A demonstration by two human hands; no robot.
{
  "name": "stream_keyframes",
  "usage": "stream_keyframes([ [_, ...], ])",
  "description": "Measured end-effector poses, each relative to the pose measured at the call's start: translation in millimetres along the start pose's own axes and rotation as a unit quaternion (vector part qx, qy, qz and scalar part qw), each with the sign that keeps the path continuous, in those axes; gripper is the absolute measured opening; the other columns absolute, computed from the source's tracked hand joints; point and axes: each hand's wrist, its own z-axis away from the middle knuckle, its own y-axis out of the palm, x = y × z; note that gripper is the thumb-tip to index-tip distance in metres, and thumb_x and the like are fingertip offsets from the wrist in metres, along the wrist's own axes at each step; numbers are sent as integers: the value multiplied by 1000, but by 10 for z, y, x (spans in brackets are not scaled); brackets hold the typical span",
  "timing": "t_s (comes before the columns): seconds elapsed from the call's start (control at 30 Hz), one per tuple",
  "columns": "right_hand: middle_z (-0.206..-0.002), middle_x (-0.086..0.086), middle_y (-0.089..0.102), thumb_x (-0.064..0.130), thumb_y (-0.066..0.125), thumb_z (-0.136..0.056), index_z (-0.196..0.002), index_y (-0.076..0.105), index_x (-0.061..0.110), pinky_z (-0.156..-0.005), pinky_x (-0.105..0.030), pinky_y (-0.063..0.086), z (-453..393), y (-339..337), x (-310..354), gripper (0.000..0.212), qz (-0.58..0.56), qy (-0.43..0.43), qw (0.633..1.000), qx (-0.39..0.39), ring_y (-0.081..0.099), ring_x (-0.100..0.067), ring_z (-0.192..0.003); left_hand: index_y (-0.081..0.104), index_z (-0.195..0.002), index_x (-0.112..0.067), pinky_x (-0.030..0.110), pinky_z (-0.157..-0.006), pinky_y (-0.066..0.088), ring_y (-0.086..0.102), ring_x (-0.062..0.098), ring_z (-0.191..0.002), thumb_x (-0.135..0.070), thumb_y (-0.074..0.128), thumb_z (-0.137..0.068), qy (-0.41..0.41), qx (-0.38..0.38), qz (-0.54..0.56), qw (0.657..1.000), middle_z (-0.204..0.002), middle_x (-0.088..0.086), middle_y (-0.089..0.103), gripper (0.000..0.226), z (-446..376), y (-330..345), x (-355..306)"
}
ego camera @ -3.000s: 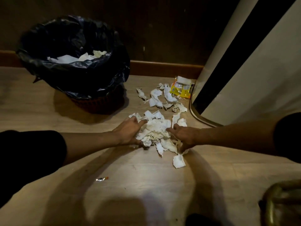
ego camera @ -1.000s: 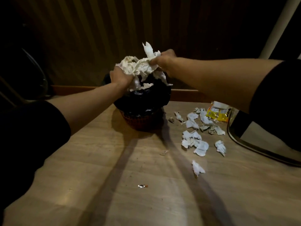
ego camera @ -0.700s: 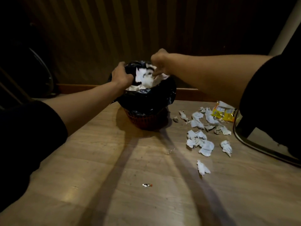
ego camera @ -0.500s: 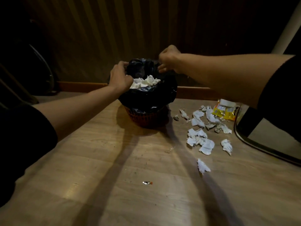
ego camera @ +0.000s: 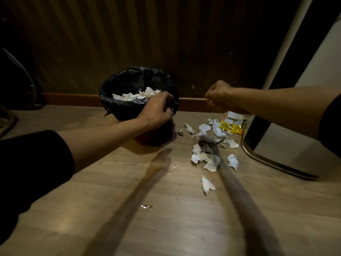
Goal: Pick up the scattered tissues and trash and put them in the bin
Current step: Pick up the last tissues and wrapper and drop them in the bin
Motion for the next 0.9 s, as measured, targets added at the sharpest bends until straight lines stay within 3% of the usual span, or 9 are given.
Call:
stream_keyframes([
  [0.23, -114, -19, 64, 12, 67, -93, -127, 55, 0, -62, -29, 56, -192, 20, -823, 39, 130, 98, 985, 50, 65, -25, -85, 58, -122, -11, 39, -87, 58, 66, 23, -98, -17, 64, -81, -35, 150, -39, 987, -110, 7, 68, 42, 22, 738, -134],
  [0.4, -136, -17, 53, 24, 68, -93, -141, 47, 3, -100, -42, 52, -399, 192, -1094, 56, 168, 106, 977, 71, 55, -34, -123, 55, -125, -11, 41, -90, 56, 62, 28, -108, -24, 65, -81, -15, 205, -74, 976, -122, 11, 62, 47, -43, 1139, -69],
  [0.57, -152, -15, 45, 41, 59, -95, -159, 21, 20, -100, -40, 51, -635, 406, -1430, 77, 223, 100, 967, 68, 54, -34, -127, 52, -131, -7, 41, -93, 53, 60, 32, -112, -25, 66, -83, -30, 219, -73, 973, -128, 17, 56, 53, -184, 1528, 84],
  [0.7, -168, -13, 9, 55, 44, -100, -161, 4, 27, -122, -45, 24, -863, 591, -1663, 79, 251, 125, 955, 90, 11, -40, -153, 46, -136, -9, 41, -100, 49, 52, 31, -121, -27, 66, -86, -64, 227, -71, 969, -135, 15, 51, 57, -349, 1858, 199],
  [0.77, -168, -14, -2, 60, 42, -99, -161, 4, 30, -122, -49, 17, -971, 663, -1706, 79, 244, 143, 957, 59, 3, -42, -153, 46, -136, -8, 42, -102, 47, 51, 33, -123, -27, 64, -87, -89, 228, -53, 968, -136, 16, 50, 56, -424, 2011, 256],
  [0.9, -167, -15, -14, 75, 40, -89, -159, 6, 38, -118, -68, 8, -1258, 811, -1833, 86, 270, 164, 949, -12, -10, -45, -152, 46, -135, -9, 41, -102, 46, 49, 34, -123, -29, 61, -88, -107, 211, -28, 971, -135, 16, 50, 54, -560, 2284, 418],
])
